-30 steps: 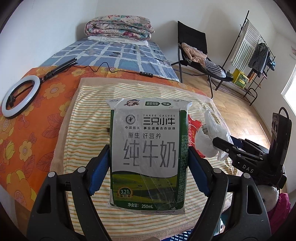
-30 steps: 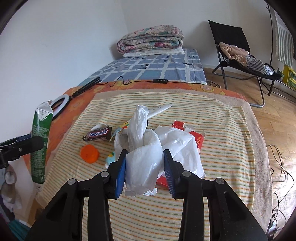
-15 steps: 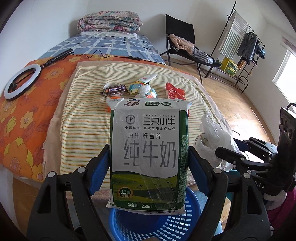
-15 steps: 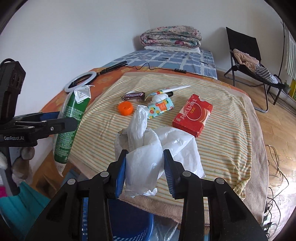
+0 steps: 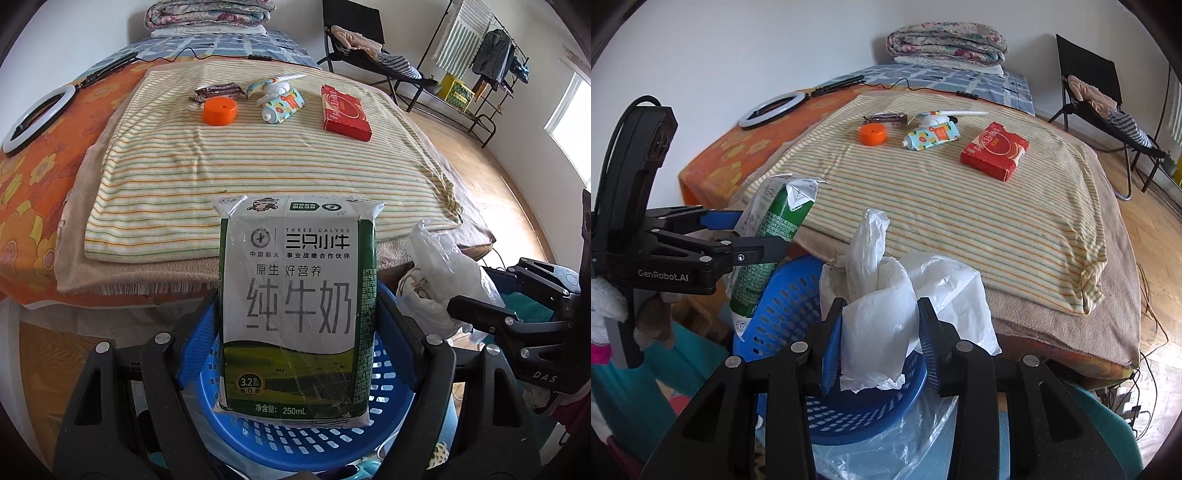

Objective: Collect trash
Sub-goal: 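Carry the carton and bags to the blue basket and release both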

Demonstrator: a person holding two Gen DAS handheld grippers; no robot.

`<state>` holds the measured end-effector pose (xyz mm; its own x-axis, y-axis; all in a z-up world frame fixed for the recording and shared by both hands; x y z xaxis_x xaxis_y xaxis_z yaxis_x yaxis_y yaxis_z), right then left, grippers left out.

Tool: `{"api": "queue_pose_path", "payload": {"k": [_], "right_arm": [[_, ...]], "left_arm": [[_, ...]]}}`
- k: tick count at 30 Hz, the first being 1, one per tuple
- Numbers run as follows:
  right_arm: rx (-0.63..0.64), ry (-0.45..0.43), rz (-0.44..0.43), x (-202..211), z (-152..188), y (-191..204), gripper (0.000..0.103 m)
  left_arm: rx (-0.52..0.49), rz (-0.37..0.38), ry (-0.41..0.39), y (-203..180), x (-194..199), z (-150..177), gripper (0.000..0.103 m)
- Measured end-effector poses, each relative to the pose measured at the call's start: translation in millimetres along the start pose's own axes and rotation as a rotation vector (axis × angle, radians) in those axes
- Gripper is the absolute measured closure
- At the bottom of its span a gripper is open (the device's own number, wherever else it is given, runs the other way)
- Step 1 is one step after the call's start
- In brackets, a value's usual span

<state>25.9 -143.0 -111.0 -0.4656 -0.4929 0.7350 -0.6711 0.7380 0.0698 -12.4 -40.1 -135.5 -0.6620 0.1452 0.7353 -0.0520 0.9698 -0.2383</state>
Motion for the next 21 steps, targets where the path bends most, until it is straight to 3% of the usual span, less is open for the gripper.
{"api": "queue_pose_path", "payload": {"k": [8, 15, 21], "right_arm": [[0.010, 0.071, -0.019, -17, 37, 11, 0.066], [0.009, 0.102, -0.041, -27, 47, 14, 0.064], [0.006, 0.131, -0.029, -33, 51, 11, 0.048]], "left_arm": [[-0.023, -0.023, 0.040, 1, -13, 25, 0.021], [-0.054, -0.038, 0.077, -1, -22, 34, 0.020], [-0.061, -0.049, 0.096, -1, -27, 36, 0.020]]}}
Point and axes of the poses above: each gripper's, at about its wrist camera, not at the fingertips, and x roughly against the way its jaws point, y to its left, z to its underside, the point moved 7 cm from there along -x, roughly the way its jaws point, and after that the axes turned 8 degrees about -y, right-handed, at the moved point
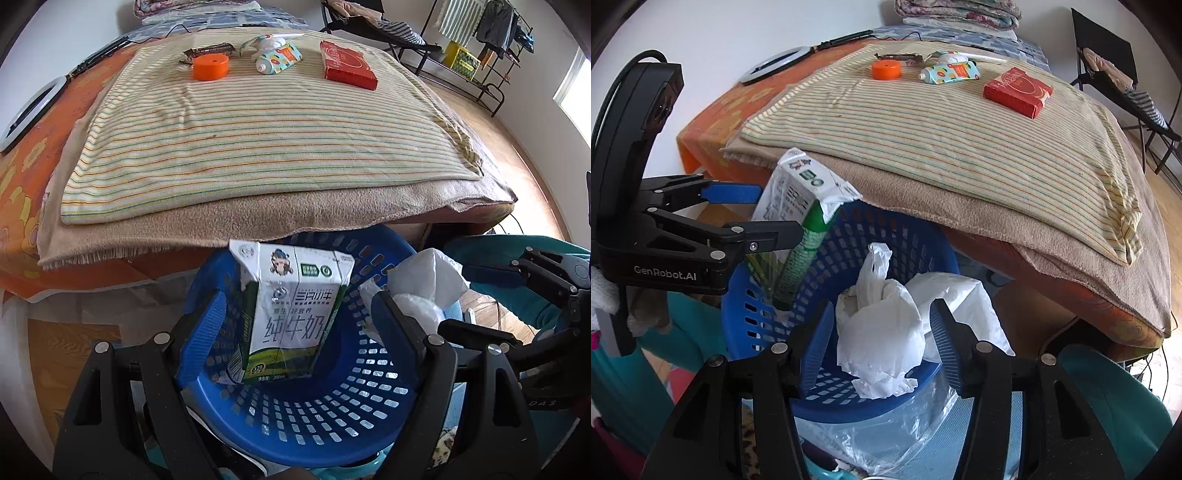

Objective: Collect trash
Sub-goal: 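Carry the carton and bags to the blue basket and release both, then move both tools back over the table toward the remaining items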

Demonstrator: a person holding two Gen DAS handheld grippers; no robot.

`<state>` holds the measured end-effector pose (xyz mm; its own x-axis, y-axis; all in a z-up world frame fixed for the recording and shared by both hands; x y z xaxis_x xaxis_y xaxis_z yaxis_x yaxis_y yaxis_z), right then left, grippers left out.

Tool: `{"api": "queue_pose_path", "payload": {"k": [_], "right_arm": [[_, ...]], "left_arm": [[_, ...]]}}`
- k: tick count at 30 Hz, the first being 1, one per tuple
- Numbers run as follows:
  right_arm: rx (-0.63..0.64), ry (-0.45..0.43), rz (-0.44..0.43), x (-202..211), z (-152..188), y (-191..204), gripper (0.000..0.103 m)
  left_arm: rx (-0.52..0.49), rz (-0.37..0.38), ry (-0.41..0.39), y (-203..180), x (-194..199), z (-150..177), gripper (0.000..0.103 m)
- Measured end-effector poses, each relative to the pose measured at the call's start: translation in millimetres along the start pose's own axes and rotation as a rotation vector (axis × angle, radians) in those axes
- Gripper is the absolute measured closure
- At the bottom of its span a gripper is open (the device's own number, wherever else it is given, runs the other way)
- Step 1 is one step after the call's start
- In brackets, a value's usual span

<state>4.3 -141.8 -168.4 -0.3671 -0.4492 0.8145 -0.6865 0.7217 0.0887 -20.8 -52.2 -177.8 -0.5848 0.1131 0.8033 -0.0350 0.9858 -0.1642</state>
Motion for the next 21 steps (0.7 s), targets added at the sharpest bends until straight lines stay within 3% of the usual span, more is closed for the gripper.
{"api": "queue_pose_path", "payload": {"k": [21], "right_arm": [[-0.025, 0.007, 0.024, -0.3, -1.5, -6.5, 0.043]], "left_arm": [[0.010, -0.001, 0.004, 3.6, 1.8, -0.1, 0.019]]}}
Point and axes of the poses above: each gripper's, at about its wrist camera, not at the fingertips, and x roughly against the way its jaws point, y to its left, z to its underside, the point moved 7 cm from there along -x, roughly the way its jaws point, and after that the axes turned 8 degrees about -y, right-handed, at the moved point
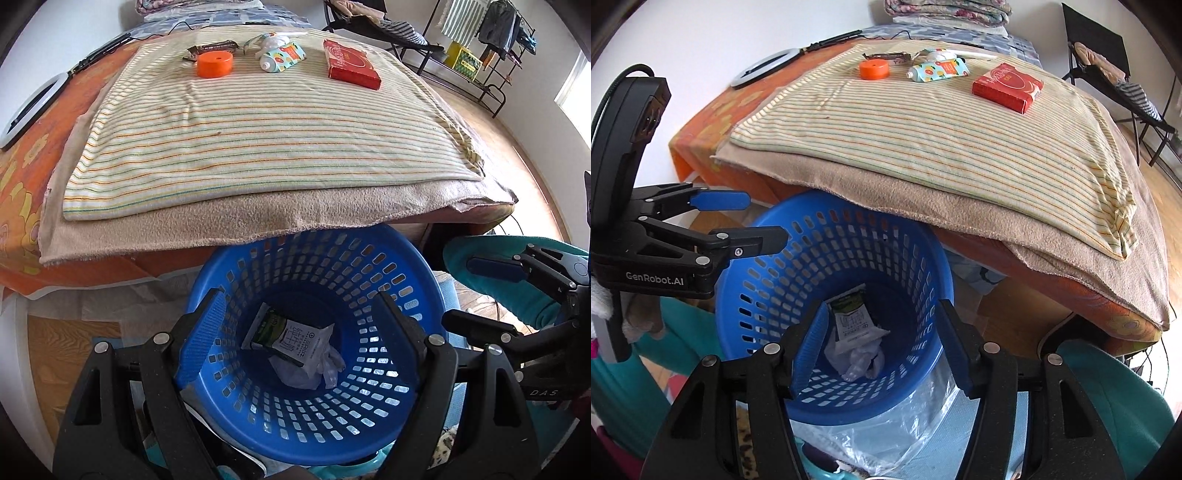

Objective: Collect trash
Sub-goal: 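Move both tools back over the table toward the remaining items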

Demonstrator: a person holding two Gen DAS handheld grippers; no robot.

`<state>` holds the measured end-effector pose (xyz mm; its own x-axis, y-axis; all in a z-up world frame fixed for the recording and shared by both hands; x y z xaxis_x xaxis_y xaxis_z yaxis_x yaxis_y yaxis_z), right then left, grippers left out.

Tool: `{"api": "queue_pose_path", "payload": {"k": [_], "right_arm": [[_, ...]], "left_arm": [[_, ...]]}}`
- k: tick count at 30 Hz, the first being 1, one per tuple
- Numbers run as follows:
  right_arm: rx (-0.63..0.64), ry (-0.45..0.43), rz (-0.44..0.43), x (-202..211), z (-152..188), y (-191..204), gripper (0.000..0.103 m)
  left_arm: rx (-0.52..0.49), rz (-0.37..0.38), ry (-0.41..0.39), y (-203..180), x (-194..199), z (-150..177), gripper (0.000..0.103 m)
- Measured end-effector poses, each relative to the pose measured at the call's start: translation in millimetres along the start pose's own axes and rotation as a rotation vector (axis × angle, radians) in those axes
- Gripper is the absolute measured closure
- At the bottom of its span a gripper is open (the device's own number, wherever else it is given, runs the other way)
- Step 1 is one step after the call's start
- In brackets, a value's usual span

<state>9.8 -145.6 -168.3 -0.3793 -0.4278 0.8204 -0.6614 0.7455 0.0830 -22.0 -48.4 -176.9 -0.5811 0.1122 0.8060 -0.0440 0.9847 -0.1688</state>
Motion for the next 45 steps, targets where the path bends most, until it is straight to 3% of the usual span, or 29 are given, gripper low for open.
{"api": "queue_pose_path", "payload": {"k": [3, 10, 19, 24, 26, 35, 41, 45], "right_arm": [[-0.003, -0.001, 0.005, 0, -1, -1, 0.038], [-0.017, -0.004, 0.029, 3, -6, -6, 0.037], [-0.079, -0.043, 0.030, 14, -33, -20, 0.036], [-0.058, -0.100, 0.077, 21, -63, -35, 0.033], [-0.059, -0.127, 0.103, 24, -77, -43, 0.023], [-0.126, -0.175, 0.182, 10, -152, -93, 0.022], [-0.271, -0.159, 0.182, -20, -190, -136, 0.022], [-0.324, -0.153, 0.205, -43, -211, -160, 0.022]], "left_arm": [[0.003, -0.003, -0.003, 1, 0, -2, 0.019], [0.020, -0.002, -0.007, 4, 1, -11, 0.019], [0.007, -0.005, -0.047, 4, 7, -55, 0.019], [-0.001, -0.017, -0.077, 11, 6, -94, 0.019], [0.010, -0.027, -0.084, 18, 4, -111, 0.019], [0.057, -0.077, -0.086, 60, -30, -178, 0.019], [0.145, -0.073, -0.053, 87, -63, -199, 0.026], [0.142, -0.087, -0.045, 98, -81, -209, 0.027]]}}
Point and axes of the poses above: each gripper's, at about its wrist camera, not at the fingertips, and x roughly against the way its jaws point, y to its left, z to its underside, the point moved 7 cm from there along -x, roughly the way its jaws point, and after that the axes turned 8 degrees about -y, right-handed, at the moved point
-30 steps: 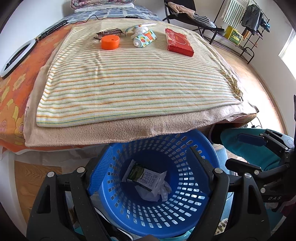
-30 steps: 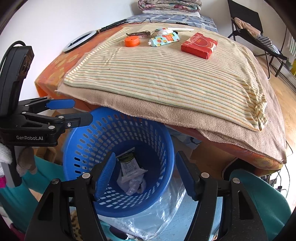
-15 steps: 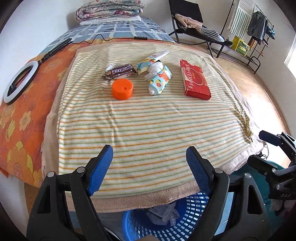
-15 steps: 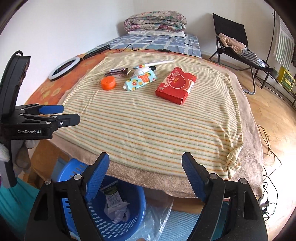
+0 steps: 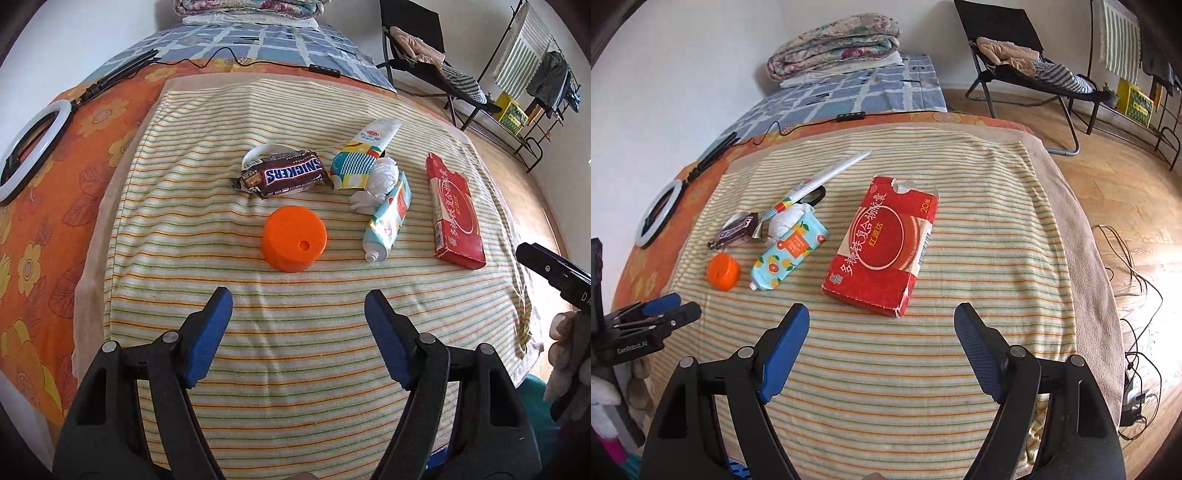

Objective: Collect trash
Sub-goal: 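Move both tools back over the table toward the remaining items, then grasp the orange cap with the left tool while the right tool grasps the red tissue box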

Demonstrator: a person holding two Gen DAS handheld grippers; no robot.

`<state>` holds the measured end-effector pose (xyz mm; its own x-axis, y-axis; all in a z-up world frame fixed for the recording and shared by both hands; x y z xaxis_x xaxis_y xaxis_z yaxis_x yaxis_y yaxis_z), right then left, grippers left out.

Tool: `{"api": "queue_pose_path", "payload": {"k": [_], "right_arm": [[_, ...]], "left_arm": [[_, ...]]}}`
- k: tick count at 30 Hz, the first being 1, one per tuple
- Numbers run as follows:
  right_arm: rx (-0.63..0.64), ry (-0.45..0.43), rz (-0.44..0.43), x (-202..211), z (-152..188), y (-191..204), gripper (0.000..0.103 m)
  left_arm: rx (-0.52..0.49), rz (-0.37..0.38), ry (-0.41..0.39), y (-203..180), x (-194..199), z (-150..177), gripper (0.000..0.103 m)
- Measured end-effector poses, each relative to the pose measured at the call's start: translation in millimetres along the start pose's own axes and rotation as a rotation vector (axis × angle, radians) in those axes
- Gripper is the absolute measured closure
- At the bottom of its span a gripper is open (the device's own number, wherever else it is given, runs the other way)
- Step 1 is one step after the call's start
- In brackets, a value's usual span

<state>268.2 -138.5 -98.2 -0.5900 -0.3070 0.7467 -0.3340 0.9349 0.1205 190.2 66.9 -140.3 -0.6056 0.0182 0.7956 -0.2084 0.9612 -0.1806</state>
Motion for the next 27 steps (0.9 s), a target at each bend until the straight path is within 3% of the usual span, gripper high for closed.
{"api": "queue_pose_path", "payload": {"k": [3, 11, 21, 27], "right_arm": [[-0.032, 0.019, 0.011, -23, -11, -6, 0.022], [-0.098, 0.050, 0.058, -73, -34, -13, 0.022], [-0.138, 0.085, 0.128, -115, -49, -19, 0.022], [-0.142, 0.098, 0.121, -130, -52, -11, 0.018]], "left_arm": [[0.009, 0.000, 0.012, 4, -12, -5, 0.033], [-0.024, -0.024, 0.018, 3, -40, -17, 0.034], [-0.056, -0.030, 0.012, 2, -57, -25, 0.052], [-0.078, -0.022, -0.001, 1, -58, -26, 0.053]]}}
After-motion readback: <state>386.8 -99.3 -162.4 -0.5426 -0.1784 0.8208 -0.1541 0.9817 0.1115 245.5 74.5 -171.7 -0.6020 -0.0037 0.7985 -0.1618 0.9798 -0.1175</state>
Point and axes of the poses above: each gripper's, at about its wrist camera, not at the fingertips, and x roughly against the way its jaws point, y to its left, z to its underside, the point moved 7 cm from there along -x, roughly the way its jaws point, and after that the axes turned 8 degrees about -y, right-handed, at the moved point
